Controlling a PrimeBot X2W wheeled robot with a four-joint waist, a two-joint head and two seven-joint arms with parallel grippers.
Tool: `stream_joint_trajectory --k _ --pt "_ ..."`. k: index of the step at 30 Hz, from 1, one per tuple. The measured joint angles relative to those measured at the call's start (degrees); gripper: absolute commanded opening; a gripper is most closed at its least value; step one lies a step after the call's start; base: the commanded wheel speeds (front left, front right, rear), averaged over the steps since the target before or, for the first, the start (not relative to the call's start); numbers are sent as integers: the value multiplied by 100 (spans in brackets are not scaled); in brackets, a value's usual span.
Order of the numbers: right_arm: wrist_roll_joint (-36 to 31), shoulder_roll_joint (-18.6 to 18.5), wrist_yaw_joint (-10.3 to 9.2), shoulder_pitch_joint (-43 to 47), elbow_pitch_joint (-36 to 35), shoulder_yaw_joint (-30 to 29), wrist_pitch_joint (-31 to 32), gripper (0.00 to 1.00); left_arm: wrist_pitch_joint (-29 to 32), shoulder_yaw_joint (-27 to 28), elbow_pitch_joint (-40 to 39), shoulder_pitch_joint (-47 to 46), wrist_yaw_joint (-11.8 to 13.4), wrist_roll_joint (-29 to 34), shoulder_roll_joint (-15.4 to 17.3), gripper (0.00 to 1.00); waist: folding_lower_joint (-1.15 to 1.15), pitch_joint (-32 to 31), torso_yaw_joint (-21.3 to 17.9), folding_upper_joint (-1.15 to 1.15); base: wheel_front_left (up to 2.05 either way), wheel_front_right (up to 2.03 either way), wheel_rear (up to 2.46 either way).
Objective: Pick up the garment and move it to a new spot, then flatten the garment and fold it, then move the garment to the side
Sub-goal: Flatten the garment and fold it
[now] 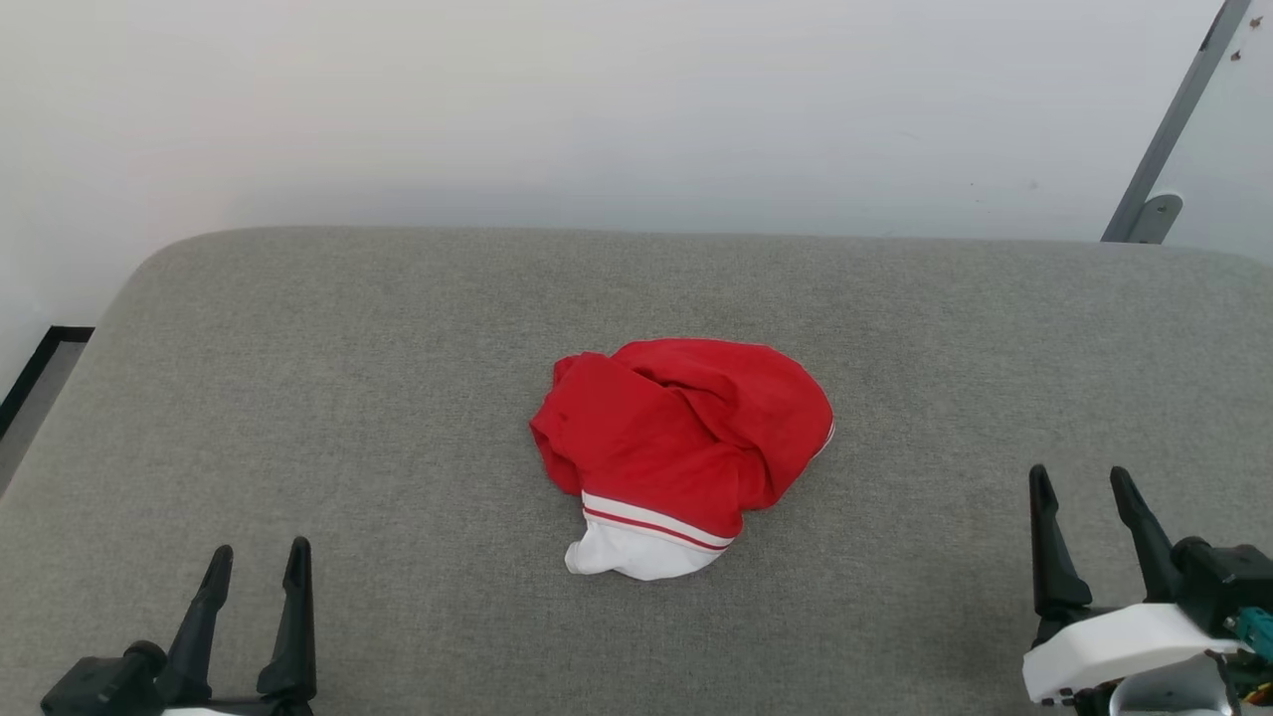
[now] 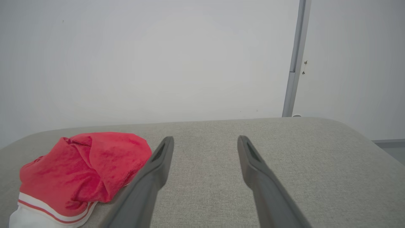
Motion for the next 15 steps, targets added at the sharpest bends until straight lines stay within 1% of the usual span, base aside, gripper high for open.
stream_joint_trajectory --k 15 --pt "112 1 0 158 7 112 1 100 0 16 13 -35 -60 70 -71 100 0 -6 11 0 0 0 0"
